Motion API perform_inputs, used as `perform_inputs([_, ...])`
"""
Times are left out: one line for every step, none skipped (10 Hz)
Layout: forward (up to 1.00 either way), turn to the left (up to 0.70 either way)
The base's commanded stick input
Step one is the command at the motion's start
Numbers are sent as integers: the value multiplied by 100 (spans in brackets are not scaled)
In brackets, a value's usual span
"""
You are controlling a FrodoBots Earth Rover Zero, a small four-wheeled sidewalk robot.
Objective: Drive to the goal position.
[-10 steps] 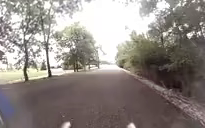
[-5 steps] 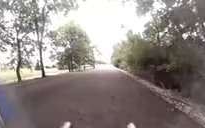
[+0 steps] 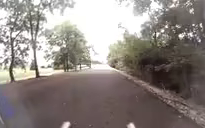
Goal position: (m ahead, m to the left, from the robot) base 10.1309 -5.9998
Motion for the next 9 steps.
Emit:
perform_inputs([60,0])
perform_inputs([60,0])
perform_inputs([60,0])
perform_inputs([60,0])
perform_inputs([60,0])
perform_inputs([60,0])
perform_inputs([60,0])
perform_inputs([60,0])
perform_inputs([60,0])
